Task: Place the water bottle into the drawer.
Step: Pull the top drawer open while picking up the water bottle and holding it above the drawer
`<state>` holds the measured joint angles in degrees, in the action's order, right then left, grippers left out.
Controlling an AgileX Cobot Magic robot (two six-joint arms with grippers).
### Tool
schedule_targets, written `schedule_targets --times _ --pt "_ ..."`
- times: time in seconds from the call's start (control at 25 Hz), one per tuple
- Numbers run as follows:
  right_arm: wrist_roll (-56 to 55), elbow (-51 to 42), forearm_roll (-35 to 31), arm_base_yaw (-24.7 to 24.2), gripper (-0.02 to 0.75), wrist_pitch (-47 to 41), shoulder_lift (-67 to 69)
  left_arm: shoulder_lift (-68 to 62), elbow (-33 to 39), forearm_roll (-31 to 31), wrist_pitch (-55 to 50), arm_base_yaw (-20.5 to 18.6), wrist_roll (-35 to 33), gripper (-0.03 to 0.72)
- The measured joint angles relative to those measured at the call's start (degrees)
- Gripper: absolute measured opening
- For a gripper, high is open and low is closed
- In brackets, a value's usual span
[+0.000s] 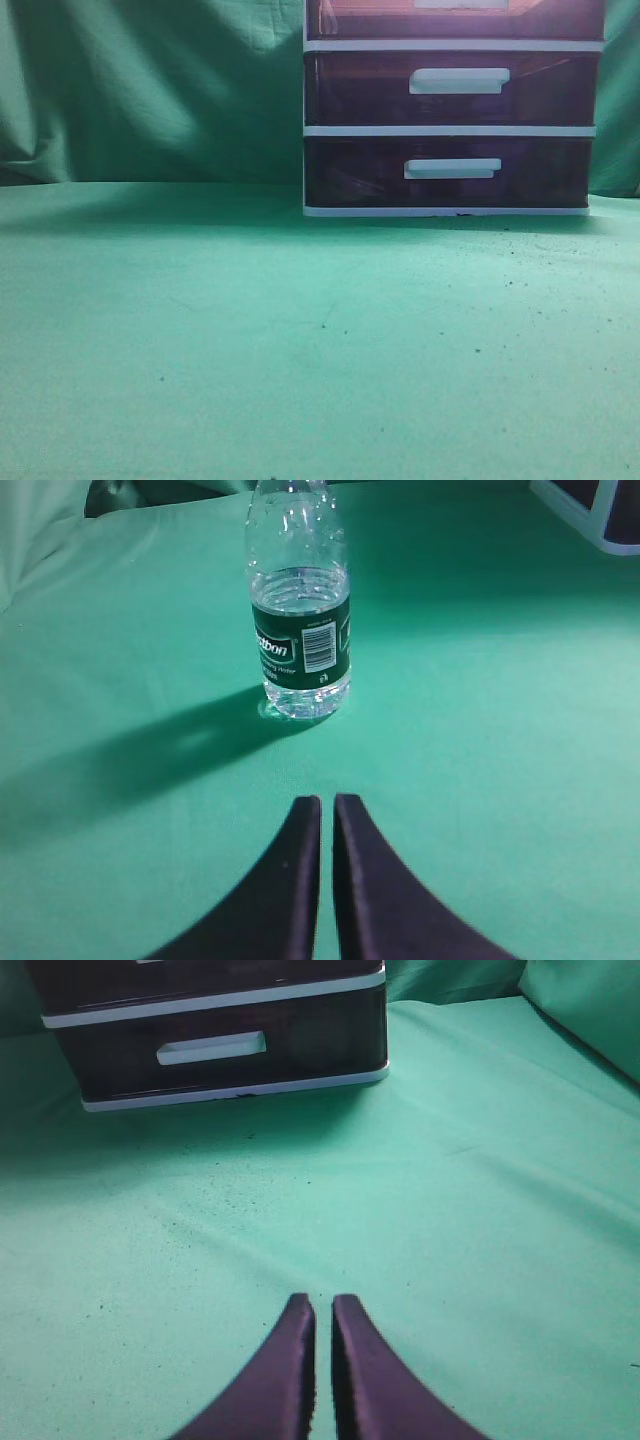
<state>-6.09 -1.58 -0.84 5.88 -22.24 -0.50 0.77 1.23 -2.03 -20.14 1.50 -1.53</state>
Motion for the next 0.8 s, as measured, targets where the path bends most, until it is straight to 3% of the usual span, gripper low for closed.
schedule_targets --times 0.8 --pt "0.0 0.0 0.0 0.0 0.049 0.0 0.0 0.0 0.0 0.0 0.0 0.0 0.0 0.0"
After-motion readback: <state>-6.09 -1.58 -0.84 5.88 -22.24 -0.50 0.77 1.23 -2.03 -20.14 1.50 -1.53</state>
